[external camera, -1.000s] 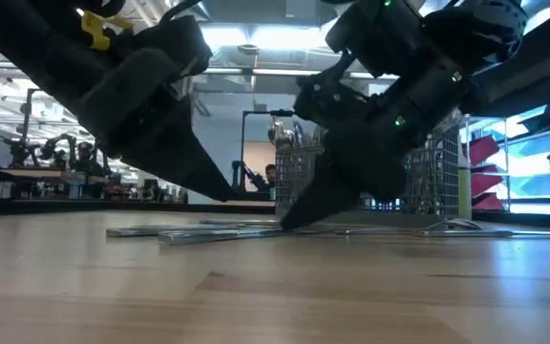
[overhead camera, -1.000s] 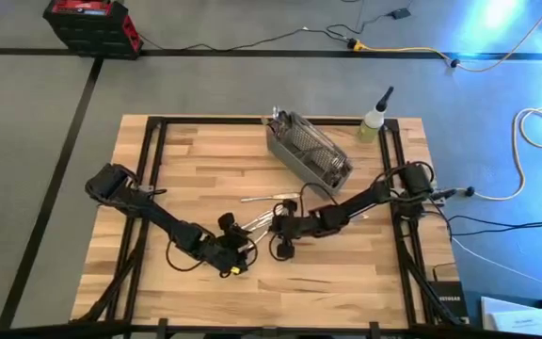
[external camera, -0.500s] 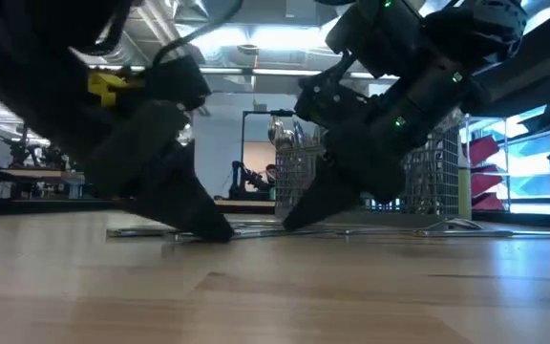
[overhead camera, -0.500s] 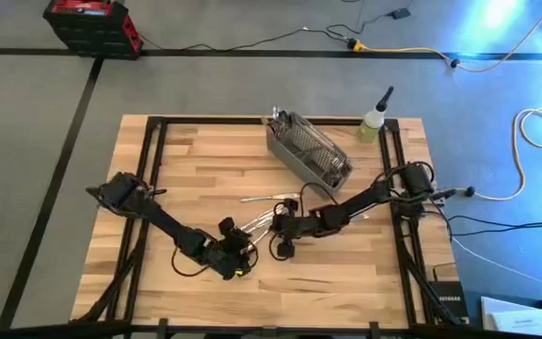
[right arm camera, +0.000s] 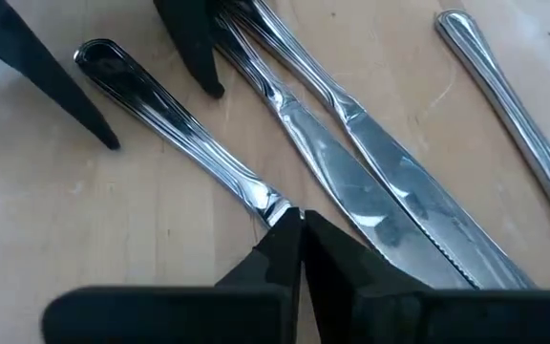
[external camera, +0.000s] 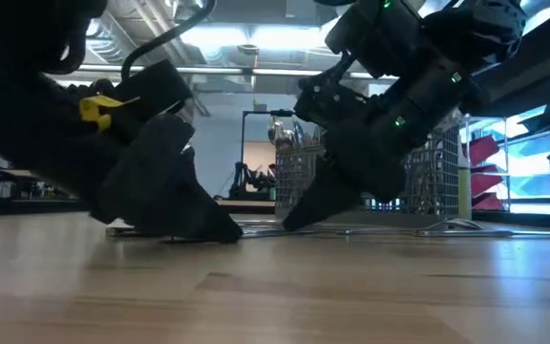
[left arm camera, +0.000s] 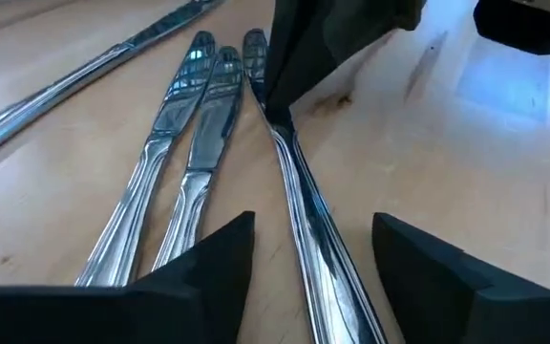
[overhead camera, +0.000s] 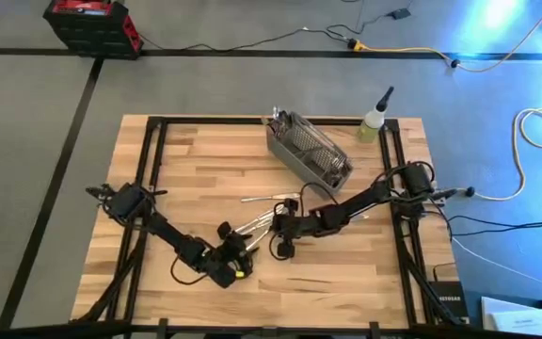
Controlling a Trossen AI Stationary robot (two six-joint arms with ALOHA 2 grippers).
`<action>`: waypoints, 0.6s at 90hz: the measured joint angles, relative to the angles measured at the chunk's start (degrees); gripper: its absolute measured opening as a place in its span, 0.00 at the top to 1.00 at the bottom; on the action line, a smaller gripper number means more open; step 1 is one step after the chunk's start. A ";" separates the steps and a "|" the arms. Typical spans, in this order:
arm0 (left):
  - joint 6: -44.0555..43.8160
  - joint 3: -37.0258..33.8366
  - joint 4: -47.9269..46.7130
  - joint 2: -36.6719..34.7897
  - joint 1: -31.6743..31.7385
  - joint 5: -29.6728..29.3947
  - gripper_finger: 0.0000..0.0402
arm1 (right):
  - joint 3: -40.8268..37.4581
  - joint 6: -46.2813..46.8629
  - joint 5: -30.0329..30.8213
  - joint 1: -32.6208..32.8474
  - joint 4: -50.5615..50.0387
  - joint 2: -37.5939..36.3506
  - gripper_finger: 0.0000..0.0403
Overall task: Sort silverware
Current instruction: Put the silver knife into the gray silverware organizer
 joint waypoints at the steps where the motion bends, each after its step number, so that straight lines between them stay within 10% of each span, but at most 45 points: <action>1: -0.04 -0.01 -0.03 -0.01 0.07 0.09 0.55 | 0.00 -0.01 0.00 0.00 0.01 0.00 1.00; 31: -4.44 -0.05 -3.18 -0.02 1.38 0.61 0.86 | -0.02 0.15 -0.27 0.02 0.35 0.04 1.00; 54: -4.04 -0.09 -3.27 -0.04 1.67 1.88 0.88 | -0.09 1.57 -3.99 -0.04 0.83 -0.23 1.00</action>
